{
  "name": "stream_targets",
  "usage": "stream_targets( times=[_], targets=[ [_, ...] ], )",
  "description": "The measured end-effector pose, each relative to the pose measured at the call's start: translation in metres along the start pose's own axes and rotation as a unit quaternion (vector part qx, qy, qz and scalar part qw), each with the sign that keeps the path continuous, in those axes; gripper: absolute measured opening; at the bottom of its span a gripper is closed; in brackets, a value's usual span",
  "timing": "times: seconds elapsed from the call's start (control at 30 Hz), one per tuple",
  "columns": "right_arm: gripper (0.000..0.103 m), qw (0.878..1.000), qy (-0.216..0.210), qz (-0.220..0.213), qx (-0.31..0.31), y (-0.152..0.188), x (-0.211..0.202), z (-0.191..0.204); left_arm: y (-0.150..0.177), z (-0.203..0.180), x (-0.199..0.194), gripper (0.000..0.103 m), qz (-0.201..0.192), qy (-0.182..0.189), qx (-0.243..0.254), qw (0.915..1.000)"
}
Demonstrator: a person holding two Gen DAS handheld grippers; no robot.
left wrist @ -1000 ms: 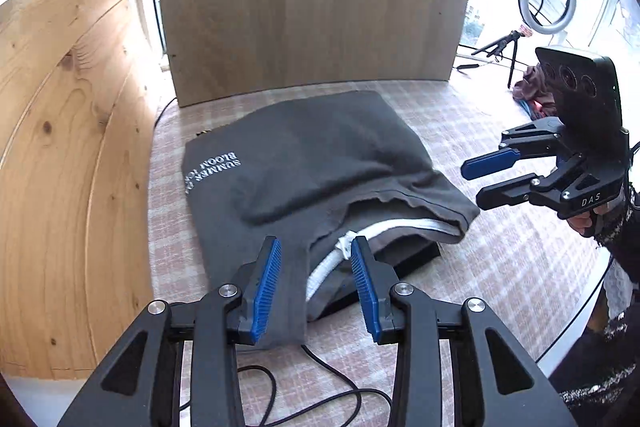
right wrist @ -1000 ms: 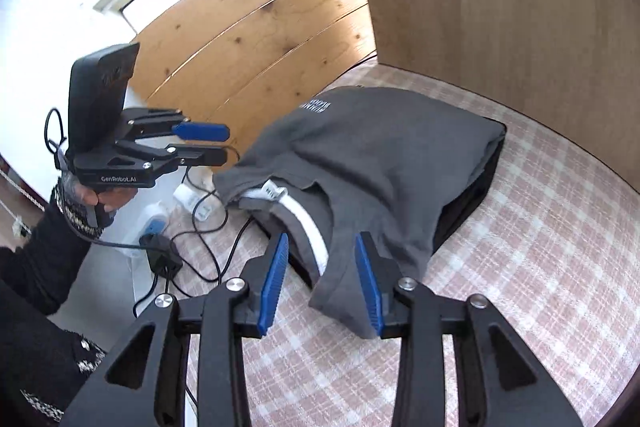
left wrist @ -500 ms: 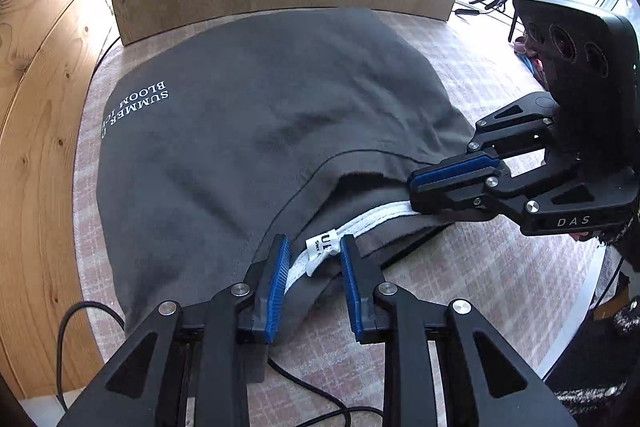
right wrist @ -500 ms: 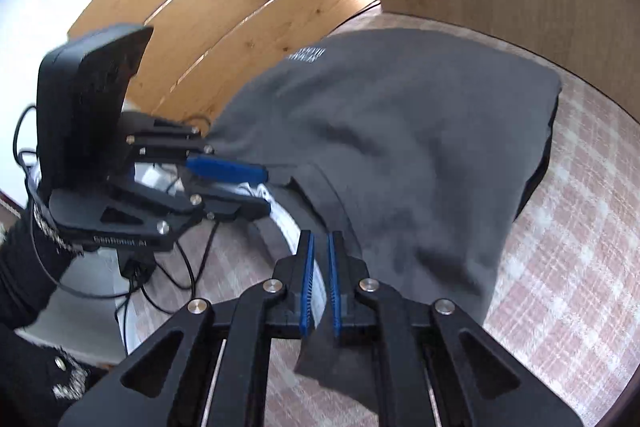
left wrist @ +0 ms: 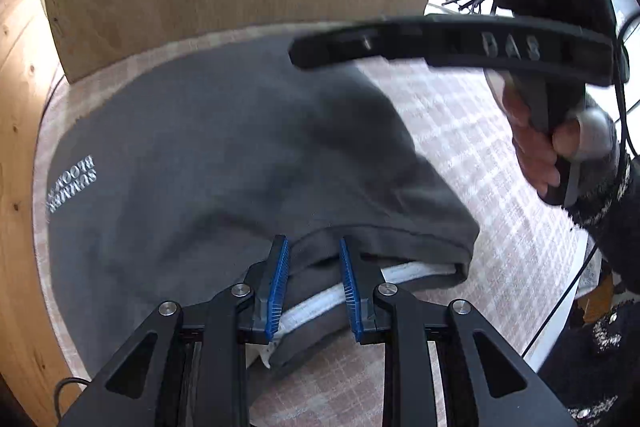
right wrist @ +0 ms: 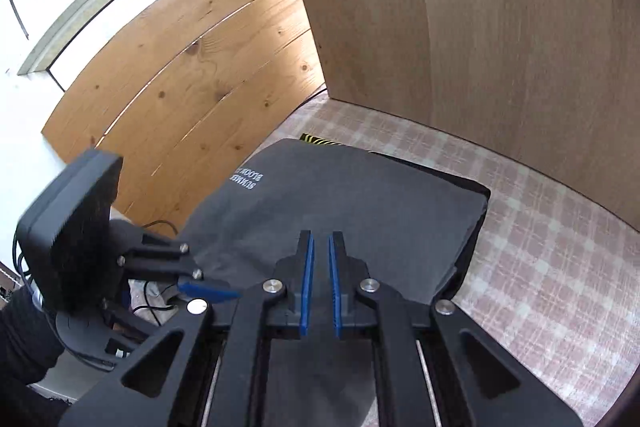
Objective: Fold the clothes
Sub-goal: 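Lower the bundle onto the black garment and open both grippers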
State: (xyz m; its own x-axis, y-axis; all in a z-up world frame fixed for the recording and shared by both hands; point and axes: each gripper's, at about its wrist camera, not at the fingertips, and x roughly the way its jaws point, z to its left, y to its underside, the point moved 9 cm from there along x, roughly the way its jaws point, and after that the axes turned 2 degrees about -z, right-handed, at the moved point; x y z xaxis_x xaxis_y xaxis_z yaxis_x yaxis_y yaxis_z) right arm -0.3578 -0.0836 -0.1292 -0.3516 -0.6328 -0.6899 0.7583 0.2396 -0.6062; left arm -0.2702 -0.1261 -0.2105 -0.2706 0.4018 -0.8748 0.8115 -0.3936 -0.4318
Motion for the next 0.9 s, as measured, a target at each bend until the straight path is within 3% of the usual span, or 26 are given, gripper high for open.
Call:
stream_targets(
  times=[0.07, 0.17, 0.3, 0.47, 0.57, 0.67, 0.77, 0.8, 0.9],
  targets=[
    [0.008, 1.000, 0.009, -0.003, 0.007, -0.007, 0.003, -0.012, 0.013, -0.009, -0.001, 0.023, -0.002, -0.011, 0.021, 0.9997],
    [0.005, 1.000, 0.022, -0.007, 0.018, -0.017, 0.007, -0.029, 0.009, -0.004, -0.029, 0.024, -0.016, 0.008, -0.020, 0.9996],
    [0.008, 0.999, 0.038, -0.012, 0.029, -0.031, 0.012, -0.048, -0.018, 0.030, -0.066, 0.028, -0.070, -0.033, -0.055, 0.9954],
    [0.008, 0.999, 0.043, 0.001, 0.030, -0.048, 0.035, -0.052, -0.059, 0.102, -0.064, 0.028, -0.104, -0.085, -0.139, 0.9811],
    [0.008, 0.997, 0.053, 0.024, 0.042, -0.044, 0.057, -0.071, -0.064, 0.132, -0.044, 0.028, -0.097, -0.086, -0.171, 0.9768],
    [0.001, 0.996, 0.058, 0.047, 0.054, -0.033, 0.075, -0.091, -0.060, 0.153, -0.007, 0.027, -0.050, -0.108, -0.173, 0.9777],
    [0.002, 0.996, 0.058, 0.031, 0.057, -0.037, 0.058, -0.089, -0.058, 0.153, -0.013, 0.027, -0.056, -0.108, -0.187, 0.9749],
    [0.007, 0.997, 0.063, 0.022, 0.045, -0.037, 0.047, -0.083, -0.058, 0.147, -0.022, 0.027, -0.065, -0.102, -0.185, 0.9752],
    [0.007, 0.999, 0.026, 0.017, 0.027, -0.026, 0.014, -0.058, -0.055, 0.114, -0.051, 0.026, -0.091, -0.074, -0.164, 0.9794]
  ],
)
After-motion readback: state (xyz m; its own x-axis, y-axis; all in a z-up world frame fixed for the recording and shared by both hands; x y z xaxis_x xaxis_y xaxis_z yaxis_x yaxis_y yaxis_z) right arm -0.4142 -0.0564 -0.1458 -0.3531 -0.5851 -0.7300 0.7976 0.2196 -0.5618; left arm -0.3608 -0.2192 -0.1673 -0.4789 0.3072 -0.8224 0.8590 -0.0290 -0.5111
